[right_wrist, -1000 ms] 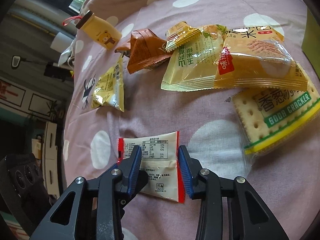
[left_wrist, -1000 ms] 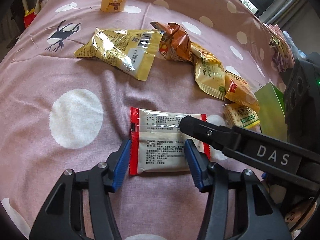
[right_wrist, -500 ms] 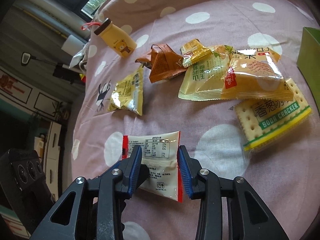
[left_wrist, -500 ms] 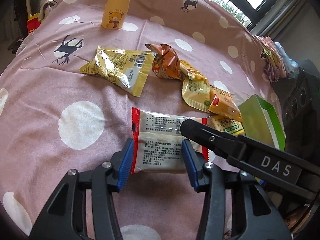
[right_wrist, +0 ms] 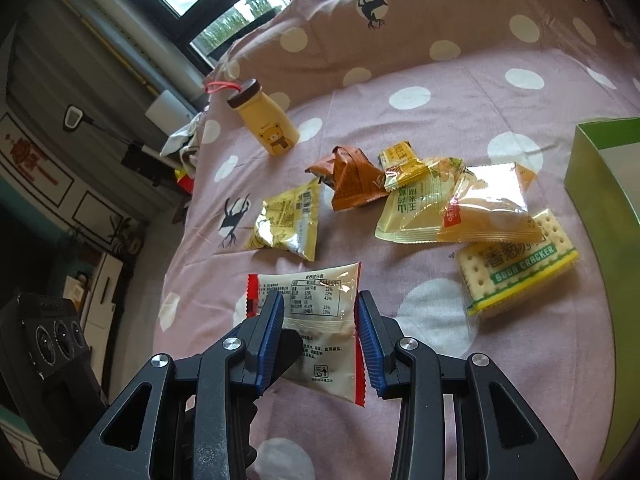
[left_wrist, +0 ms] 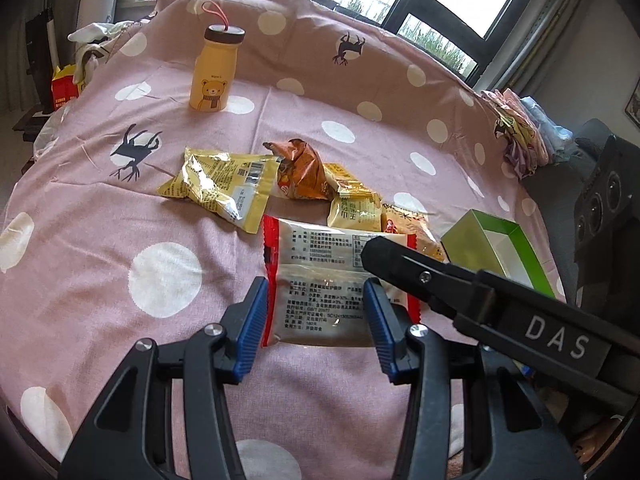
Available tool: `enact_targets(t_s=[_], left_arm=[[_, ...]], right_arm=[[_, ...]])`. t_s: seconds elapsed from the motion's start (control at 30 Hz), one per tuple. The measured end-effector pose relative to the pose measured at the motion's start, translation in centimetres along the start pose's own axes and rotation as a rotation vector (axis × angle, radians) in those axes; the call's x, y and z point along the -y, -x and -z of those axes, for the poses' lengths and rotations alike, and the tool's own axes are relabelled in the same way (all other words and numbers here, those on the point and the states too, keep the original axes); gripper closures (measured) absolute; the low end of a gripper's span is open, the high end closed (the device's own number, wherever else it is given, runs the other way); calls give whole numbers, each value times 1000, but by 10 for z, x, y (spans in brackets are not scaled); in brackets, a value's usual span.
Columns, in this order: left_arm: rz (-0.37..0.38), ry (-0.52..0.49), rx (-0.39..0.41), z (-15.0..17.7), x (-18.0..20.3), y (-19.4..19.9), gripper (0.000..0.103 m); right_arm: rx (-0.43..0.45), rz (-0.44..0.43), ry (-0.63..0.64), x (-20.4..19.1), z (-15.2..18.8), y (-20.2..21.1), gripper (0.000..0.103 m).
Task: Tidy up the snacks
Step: 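Lift the biscuit packet and carry it with the right tool over the box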
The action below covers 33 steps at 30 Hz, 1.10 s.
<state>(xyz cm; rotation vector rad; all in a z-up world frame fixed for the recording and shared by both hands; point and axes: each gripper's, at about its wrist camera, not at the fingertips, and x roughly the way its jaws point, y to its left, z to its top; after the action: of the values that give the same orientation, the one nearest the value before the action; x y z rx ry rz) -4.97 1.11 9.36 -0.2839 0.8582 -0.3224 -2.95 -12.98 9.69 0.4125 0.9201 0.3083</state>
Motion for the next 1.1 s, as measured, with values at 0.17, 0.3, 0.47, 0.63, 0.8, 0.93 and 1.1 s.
enact_targets(t_s=[0.17, 0.3, 0.47, 0.63, 0.8, 0.93, 1.1], left_arm=[[19, -10, 35, 0, 4, 12, 56], [45, -8, 46, 0, 6, 18, 56], [55, -21, 78, 1, 12, 29, 56], [74, -30, 103, 2, 17, 36, 56], [84, -39, 128, 3, 21, 42, 56], [93, -44, 141, 4, 24, 46, 56], [104, -49, 153, 4, 27, 49, 56]], right_arm=[[44, 3, 21, -7, 1, 15, 63], [76, 20, 39, -14, 2, 26, 63], [110, 26, 54, -20, 4, 37, 63], [144, 38, 69, -25, 7, 49, 63], [170, 40, 78, -27, 7, 58, 63], [186, 44, 84, -29, 9, 64, 63], [201, 53, 91, -31, 11, 71, 63]])
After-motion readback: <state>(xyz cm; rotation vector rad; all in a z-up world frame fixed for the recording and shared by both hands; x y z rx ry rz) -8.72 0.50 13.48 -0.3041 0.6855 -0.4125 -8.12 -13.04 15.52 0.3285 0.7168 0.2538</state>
